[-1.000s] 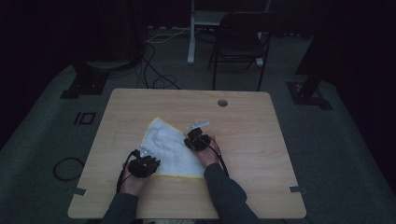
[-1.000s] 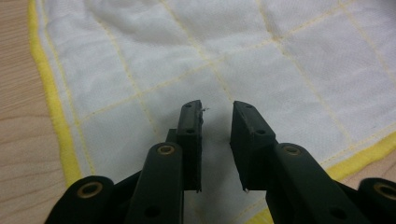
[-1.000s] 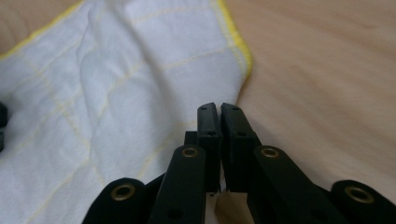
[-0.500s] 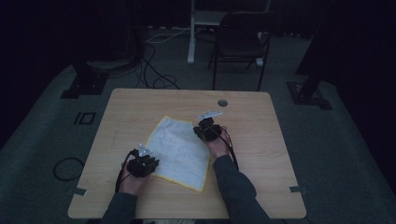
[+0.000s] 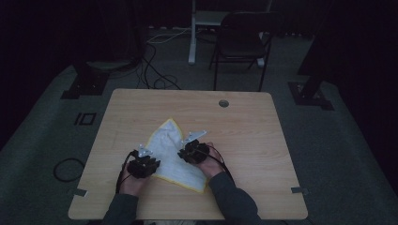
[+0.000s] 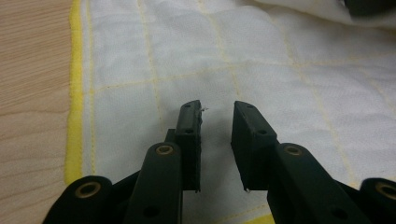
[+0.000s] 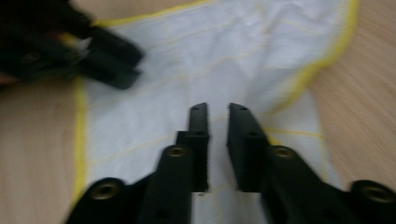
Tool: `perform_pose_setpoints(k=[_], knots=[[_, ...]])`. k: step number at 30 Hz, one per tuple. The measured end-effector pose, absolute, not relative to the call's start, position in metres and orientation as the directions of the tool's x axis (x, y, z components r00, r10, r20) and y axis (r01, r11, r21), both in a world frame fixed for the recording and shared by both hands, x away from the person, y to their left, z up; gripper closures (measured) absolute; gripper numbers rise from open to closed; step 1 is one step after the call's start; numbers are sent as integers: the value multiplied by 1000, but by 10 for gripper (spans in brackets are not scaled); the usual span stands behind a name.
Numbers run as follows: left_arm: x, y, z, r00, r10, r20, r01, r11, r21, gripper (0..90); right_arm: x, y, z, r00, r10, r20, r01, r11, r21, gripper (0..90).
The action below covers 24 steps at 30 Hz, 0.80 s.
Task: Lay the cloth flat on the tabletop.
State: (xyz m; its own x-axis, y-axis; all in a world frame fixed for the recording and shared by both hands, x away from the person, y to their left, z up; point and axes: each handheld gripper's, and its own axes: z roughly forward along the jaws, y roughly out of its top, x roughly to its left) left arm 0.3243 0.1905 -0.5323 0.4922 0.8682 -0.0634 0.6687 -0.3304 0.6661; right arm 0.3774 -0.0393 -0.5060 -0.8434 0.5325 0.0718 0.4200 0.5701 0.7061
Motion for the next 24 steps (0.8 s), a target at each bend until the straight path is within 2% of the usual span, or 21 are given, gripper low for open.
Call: perform_pose_setpoints(k=[3,9,13,21,24], knots=[[324,190,-532,491,869,-65,669,-327,667,730,377,-48,-500,-843,532,82,411,540,735,734],[324,190,-533,489,870,-65,669,-327,668,726,391,-80,-492,-736,669,107,488,413,769,754],[324,190,-533,489,870,-67,669,-324,669,724,396,-91,-498,-689,716,110,525,390,756,702],[324,190,-533,489,870,-69,669,-323,670,720,396,-98,-522,-672,721,167,592,389,706,552],[324,190,-533,490,869,-71,668,-322,671,714,396,-98,-528,-674,718,175,605,401,688,564]])
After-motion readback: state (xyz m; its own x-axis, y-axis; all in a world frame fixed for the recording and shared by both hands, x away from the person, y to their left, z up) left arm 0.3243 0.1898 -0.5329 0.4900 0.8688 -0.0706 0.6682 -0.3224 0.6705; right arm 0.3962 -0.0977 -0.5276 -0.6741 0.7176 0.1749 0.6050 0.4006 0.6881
